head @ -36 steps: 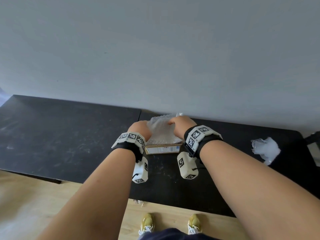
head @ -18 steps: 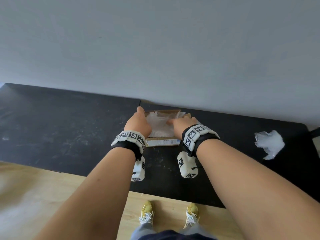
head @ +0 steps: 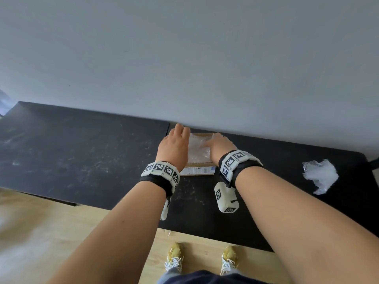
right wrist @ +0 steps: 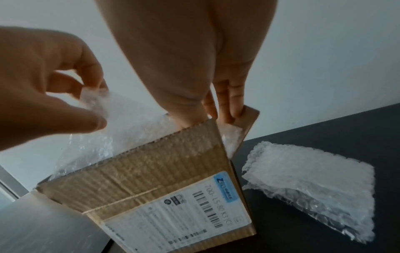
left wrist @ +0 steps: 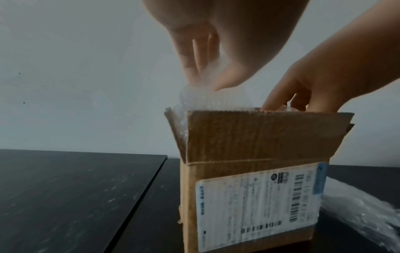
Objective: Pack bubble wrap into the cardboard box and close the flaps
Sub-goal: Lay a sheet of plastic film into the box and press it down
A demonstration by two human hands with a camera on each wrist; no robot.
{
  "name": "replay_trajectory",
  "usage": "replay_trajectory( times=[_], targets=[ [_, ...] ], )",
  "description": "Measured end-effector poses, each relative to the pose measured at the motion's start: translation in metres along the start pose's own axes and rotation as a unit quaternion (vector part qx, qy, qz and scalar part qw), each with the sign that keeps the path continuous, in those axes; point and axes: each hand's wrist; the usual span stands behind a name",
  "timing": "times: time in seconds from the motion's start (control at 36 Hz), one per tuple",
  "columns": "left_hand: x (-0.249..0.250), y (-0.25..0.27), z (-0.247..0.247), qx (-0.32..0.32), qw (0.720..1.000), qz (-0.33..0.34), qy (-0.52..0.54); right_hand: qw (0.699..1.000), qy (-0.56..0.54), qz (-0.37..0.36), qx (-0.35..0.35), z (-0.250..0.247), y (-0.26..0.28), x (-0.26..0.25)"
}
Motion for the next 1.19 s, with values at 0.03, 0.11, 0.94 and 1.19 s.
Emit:
replay_trajectory(
  times=[0.03, 0.11, 0.94, 1.19],
  targets=[
    [0.000, 0.000, -0.001, -0.007, 1.000, -0.006, -0.009, 0.999, -0.013, -0.010, 0.031, -0.002, 0.003, 0.003],
    [-0.002, -0.002, 0.000, -0.039, 0.998, 0.000, -0.039, 0.988, -0.027, -0.089, 0.120, -0.004, 0.012, 0.011],
    [0.004, -0.035, 0.044, -0.314, 0.946, -0.021, -0.073, 0.987, 0.072, -0.146, 0.000, 0.003, 0.003, 0.001],
    [0.006, -0.035, 0.055, -0.323, 0.942, -0.013, -0.091, 0.987, 0.003, -0.157, 0.029, 0.014, 0.001, 0.011]
  ],
)
Point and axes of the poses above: each hand's wrist, its own y-axis away from the middle knuckle, its own z-axis out of the palm, x = y × z, and after that the axes turned 9 degrees about -y, right-handed
